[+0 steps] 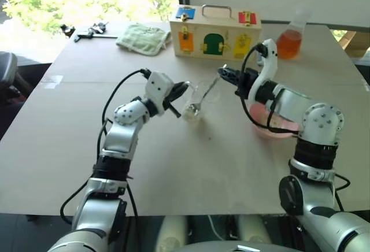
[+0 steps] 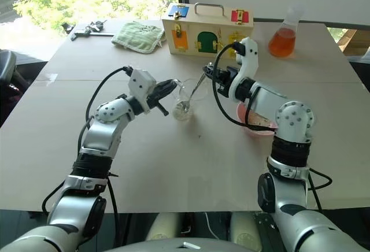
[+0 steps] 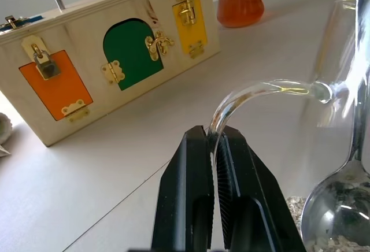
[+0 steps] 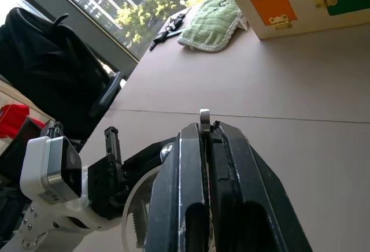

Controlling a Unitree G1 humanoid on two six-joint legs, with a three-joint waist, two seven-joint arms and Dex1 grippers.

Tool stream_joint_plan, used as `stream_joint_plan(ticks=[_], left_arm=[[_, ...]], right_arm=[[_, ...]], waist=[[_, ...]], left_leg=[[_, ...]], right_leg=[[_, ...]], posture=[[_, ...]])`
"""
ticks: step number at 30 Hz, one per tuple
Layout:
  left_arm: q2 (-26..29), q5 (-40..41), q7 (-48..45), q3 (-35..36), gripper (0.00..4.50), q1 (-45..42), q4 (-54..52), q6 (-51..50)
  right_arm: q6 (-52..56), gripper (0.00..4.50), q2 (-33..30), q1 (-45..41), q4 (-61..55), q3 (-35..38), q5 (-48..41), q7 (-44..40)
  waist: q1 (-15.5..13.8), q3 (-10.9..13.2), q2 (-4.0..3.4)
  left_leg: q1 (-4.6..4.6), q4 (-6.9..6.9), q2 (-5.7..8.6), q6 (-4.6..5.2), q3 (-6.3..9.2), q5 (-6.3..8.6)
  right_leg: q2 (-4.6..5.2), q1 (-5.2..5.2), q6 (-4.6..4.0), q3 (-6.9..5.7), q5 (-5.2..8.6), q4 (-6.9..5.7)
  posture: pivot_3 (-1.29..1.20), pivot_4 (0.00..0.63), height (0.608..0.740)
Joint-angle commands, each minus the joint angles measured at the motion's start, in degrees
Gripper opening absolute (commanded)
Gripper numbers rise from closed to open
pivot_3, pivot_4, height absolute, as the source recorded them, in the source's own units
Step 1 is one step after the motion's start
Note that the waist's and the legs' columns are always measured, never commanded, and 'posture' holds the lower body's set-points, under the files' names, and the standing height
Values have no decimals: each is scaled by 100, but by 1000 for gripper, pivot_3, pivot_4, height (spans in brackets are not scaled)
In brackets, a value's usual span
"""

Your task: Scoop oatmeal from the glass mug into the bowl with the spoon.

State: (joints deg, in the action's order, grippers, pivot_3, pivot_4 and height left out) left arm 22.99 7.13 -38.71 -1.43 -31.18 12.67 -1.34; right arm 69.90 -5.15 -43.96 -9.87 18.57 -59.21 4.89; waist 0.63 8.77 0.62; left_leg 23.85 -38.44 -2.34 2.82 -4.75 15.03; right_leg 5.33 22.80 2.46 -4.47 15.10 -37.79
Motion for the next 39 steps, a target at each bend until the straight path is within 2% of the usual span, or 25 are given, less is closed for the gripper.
stream_joint_plan(ticks=[1, 12, 22, 32, 39], left_arm=[[-55, -12, 31, 36, 48, 87, 171, 420], [-304, -9, 327, 100, 48, 153, 564, 829], [-957, 114, 831, 233, 48, 278, 729, 918], [-1499, 112, 941, 208, 48, 174, 958, 1537], [-1676, 53, 1157, 304, 48, -71, 1479, 1915]], right_arm=[[69, 0, 33, -186, -16, 360, -464, 348], [-55, 0, -158, -342, 37, 743, -1555, 1394], [-630, 0, -606, -223, 94, 763, -2857, 2481], [-1418, 0, -1033, -12, -29, 559, -3563, 3068], [-1797, 0, -1410, 118, -100, 408, -3924, 3133]], waist=[[1, 0, 0], [3, 0, 0], [-33, 0, 0], [-71, 0, 0], [-73, 0, 0]], left_leg=[[0, 0, 0, 0, 0, 0], [-1, 0, 0, 1, 0, 0], [0, 0, 1, 3, 1, 1], [2, 0, 2, 4, -1, 1], [3, 0, 1, 5, -1, 2]], right_leg=[[0, 0, 0, 0, 0, 0], [0, 0, 0, 1, 0, -3], [5, -1, 0, 0, 0, -2], [5, -1, 0, 0, 0, 1], [4, -1, 0, 0, 0, 2]], posture=[[0, 150, 740], [0, 150, 740], [0, 150, 740], [0, 150, 740], [0, 150, 740]])
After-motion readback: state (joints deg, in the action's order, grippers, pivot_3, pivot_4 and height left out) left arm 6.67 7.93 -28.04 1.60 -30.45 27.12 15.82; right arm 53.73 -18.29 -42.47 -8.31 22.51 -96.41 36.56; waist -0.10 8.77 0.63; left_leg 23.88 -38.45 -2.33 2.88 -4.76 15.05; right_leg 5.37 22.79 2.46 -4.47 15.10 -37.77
